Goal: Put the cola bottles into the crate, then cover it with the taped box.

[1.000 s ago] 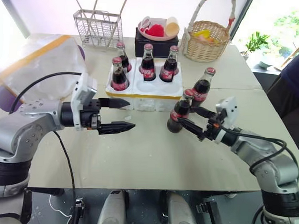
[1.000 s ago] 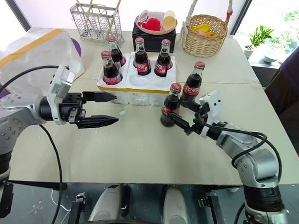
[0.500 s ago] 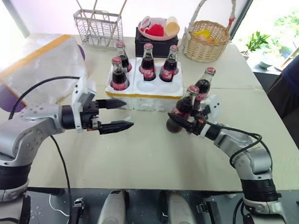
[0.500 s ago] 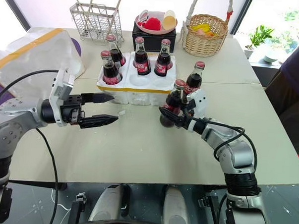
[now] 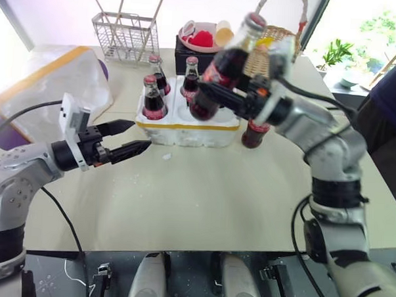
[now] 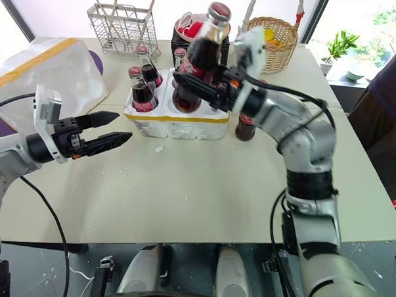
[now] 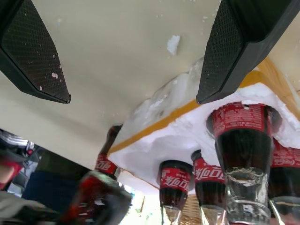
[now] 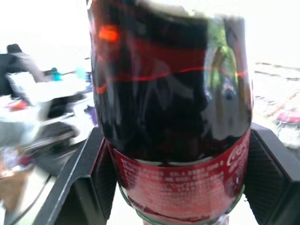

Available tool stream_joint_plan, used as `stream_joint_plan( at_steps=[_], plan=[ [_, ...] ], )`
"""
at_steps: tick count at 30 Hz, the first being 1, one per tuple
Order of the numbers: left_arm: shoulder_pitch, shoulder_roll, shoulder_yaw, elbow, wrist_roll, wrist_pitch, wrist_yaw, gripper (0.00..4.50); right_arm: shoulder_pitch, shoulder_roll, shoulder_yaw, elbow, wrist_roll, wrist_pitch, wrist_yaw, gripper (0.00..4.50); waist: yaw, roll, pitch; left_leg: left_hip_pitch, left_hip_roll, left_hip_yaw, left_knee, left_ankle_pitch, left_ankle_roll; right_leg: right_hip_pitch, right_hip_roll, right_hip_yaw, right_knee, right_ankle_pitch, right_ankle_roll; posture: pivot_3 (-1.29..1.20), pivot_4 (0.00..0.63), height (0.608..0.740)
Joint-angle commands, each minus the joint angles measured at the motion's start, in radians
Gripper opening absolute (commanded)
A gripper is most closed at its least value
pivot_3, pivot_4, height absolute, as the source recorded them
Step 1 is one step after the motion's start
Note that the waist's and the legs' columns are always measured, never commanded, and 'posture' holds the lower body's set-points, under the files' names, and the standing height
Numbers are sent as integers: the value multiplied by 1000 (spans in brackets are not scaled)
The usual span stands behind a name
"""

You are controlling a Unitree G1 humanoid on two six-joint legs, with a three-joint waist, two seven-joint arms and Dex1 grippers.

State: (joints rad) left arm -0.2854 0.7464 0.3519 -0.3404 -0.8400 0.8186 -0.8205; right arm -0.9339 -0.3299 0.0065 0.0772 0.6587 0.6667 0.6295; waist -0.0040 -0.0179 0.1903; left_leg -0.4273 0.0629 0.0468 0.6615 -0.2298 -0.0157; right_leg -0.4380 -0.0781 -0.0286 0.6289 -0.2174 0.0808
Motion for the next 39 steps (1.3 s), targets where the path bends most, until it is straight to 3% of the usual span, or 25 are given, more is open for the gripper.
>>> stream_joint_plan(
  at_steps=[1, 11, 13, 15, 20, 25, 29, 34, 39],
  plan=[
    [-2, 0, 20, -66, -26, -23, 18, 4500, -115, 62, 35, 213, -135, -146, -8, 2846, -4, 0, 0, 0, 0, 0, 0, 0, 0, 0, 0, 0, 0, 0, 0, 0, 150, 740],
    [16, 11, 30, -103, -37, -30, 33, 4500, -99, 157, 183, 487, -391, -311, 49, 2846, -9, 0, 0, -2, 0, 0, -7, 0, 0, -5, 0, 0, 0, 2, 4, 0, 150, 740],
    [13, 12, 23, -99, -32, -35, 31, 4500, -87, 172, 182, 502, -406, -299, 47, 3887, -11, 0, 0, -2, 0, 0, -8, 0, -1, -5, 0, 0, 0, 2, 4, 0, 150, 740],
    [7, 12, 7, -94, -23, -41, 27, 4500, -72, 178, 177, 490, -420, -308, 42, 4461, -13, -1, 0, 0, 0, 0, -8, 0, -1, -4, 0, 0, 0, 2, 4, 0, 150, 740],
    [-28, 2, -30, -84, -24, -46, 28, 4500, 9, 147, 79, 250, -341, -226, 25, 4461, -7, 0, 0, 1, 0, 0, -9, 1, -2, -3, 0, 0, 0, 2, 3, 0, 150, 740],
    [-55, -8, -59, -70, -25, -48, 21, 4500, 197, 23, -90, -241, -118, 74, -14, 4461, -1, 0, 0, 0, -1, 0, -10, 1, -2, -3, -1, 0, -1, 2, 3, 0, 150, 740],
    [-94, -23, -105, -28, -6, -64, -3, 4500, 477, -112, -264, -544, 34, 283, -66, 4461, 3, -2, -1, 2, -1, 0, -11, 1, -2, -3, 0, 0, -1, 1, 3, 0, 150, 740],
    [-156, -34, -161, 34, 24, -91, -44, 4500, 647, -137, -373, -602, 26, 324, -210, 4461, -5, -1, 0, 3, -1, 1, -11, 1, -2, -3, 0, 1, -1, -2, -2, 0, 150, 740],
    [-230, -49, -210, 87, 41, -103, -91, 4500, 628, -114, -396, -508, -20, 256, -299, 4461, -9, -1, 0, 4, -1, 1, -10, 3, -4, -2, 0, 1, -1, -1, -3, 0, 150, 740]
  ],
)
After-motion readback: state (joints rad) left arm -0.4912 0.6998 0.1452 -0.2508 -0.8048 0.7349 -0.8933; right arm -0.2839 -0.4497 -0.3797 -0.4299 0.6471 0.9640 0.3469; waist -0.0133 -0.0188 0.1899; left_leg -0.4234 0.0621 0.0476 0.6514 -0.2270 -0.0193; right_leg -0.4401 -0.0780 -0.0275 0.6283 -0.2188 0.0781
